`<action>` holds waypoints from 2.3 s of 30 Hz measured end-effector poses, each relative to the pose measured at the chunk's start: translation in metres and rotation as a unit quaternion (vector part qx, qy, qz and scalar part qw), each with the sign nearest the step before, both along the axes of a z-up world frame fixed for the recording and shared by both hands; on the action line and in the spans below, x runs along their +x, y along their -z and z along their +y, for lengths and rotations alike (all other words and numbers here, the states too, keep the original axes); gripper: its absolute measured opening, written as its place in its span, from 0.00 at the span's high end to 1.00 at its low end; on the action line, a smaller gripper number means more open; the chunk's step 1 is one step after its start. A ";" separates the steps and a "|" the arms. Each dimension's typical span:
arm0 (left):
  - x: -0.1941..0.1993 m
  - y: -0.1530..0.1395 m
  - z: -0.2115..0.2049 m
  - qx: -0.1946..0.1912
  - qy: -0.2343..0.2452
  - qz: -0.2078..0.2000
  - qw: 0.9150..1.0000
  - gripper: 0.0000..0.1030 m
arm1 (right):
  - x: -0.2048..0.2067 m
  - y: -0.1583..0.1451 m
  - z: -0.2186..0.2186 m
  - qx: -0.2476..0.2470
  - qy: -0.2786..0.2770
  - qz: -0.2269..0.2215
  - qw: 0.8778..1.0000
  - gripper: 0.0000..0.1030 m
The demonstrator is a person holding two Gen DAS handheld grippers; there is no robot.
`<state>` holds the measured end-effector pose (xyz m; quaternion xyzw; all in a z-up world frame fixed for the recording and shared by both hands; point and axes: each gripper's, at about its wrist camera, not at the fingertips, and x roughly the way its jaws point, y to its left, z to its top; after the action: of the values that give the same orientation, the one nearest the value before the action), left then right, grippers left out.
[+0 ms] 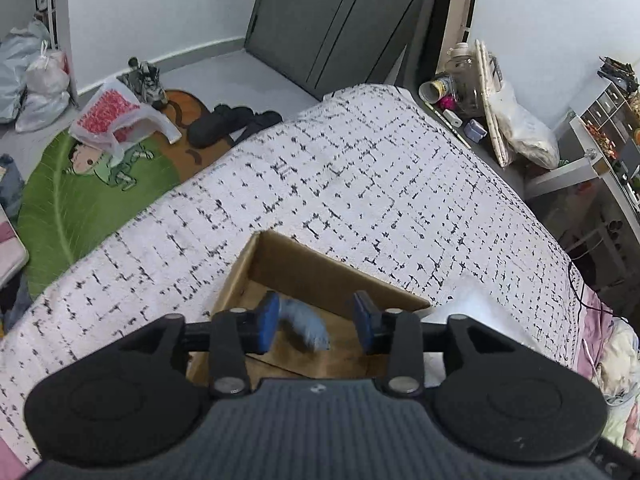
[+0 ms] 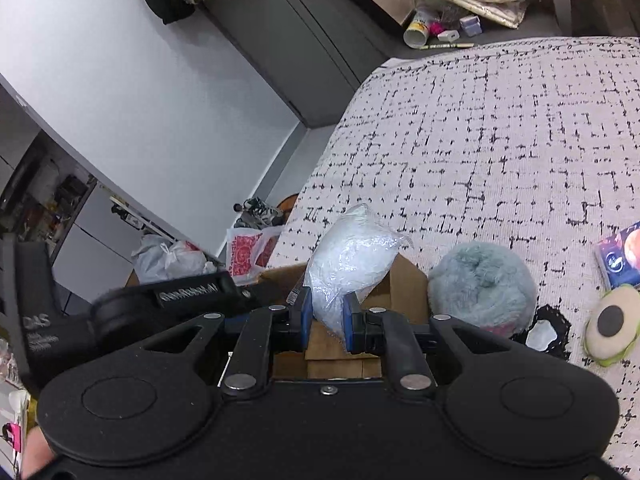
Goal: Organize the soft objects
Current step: 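Carry the denim plush with the left tool while the right tool carries the bag over the box, then open the left tool over the box while the right tool releases the bag into it, then withdraw both tools from the box toward the remaining items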
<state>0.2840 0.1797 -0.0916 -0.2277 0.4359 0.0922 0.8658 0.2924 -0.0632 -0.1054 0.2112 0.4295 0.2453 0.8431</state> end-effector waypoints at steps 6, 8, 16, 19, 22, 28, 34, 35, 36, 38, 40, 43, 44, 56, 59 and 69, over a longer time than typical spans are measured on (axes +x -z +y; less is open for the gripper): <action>-0.015 -0.015 0.003 0.004 -0.014 -0.011 1.000 0.49 | 0.002 0.002 0.008 0.008 -0.017 0.007 1.000 0.84; -0.020 -0.020 0.004 0.011 -0.017 -0.014 1.000 0.48 | 0.007 0.004 0.012 0.012 -0.034 0.014 0.999 0.83; -0.042 -0.031 0.002 0.024 -0.034 -0.011 0.999 0.21 | 0.000 -0.012 -0.005 0.006 -0.016 0.000 1.000 0.43; -0.047 -0.032 -0.005 0.032 -0.035 -0.009 0.999 0.18 | -0.008 -0.017 -0.023 -0.002 0.000 -0.011 1.000 0.31; -0.052 -0.033 -0.013 0.042 -0.031 -0.004 0.999 0.18 | -0.016 -0.021 -0.041 -0.007 0.005 -0.021 1.000 0.27; -0.067 -0.042 -0.026 0.073 -0.047 -0.014 0.996 0.05 | -0.035 -0.030 -0.061 -0.039 -0.003 -0.055 0.998 0.13; -0.079 -0.045 -0.041 0.074 -0.054 -0.024 0.995 0.00 | -0.050 -0.038 -0.083 -0.064 0.005 -0.091 0.994 0.05; -0.080 -0.046 -0.045 0.077 -0.051 -0.025 0.995 0.00 | -0.051 -0.038 -0.086 -0.076 0.004 -0.093 0.993 0.00; -0.081 -0.046 -0.049 0.077 -0.046 -0.029 0.996 0.00 | -0.054 -0.039 -0.089 -0.083 -0.002 -0.099 0.992 0.00; -0.083 -0.048 -0.058 0.085 -0.038 -0.033 0.995 0.00 | -0.058 -0.039 -0.096 -0.080 -0.010 -0.107 0.991 0.00; -0.085 -0.048 -0.065 0.087 -0.036 -0.039 0.995 0.00 | -0.061 -0.038 -0.104 -0.081 -0.008 -0.104 0.991 0.00; -0.089 -0.046 -0.076 0.080 -0.027 -0.042 0.996 0.00 | -0.065 -0.038 -0.117 -0.084 -0.002 -0.111 0.990 0.00; -0.090 -0.045 -0.080 0.078 -0.024 -0.046 0.996 0.00 | -0.066 -0.038 -0.123 -0.088 0.001 -0.115 0.989 0.00; -0.094 -0.042 -0.131 0.065 0.036 -0.055 0.996 0.00 | -0.069 -0.025 -0.182 -0.102 0.030 -0.104 0.989 0.00; -0.089 -0.039 -0.146 0.075 0.040 -0.043 0.995 0.00 | -0.069 -0.020 -0.196 -0.095 0.040 -0.094 0.990 0.00; -0.079 -0.017 -0.173 0.065 0.056 -0.013 0.996 0.00 | -0.069 0.001 -0.219 -0.083 0.062 -0.083 0.991 0.01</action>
<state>0.2051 0.0068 -0.0748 -0.1471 0.4299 0.0689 0.8881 0.2238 -0.2827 -0.1063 0.1452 0.3629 0.1730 0.9040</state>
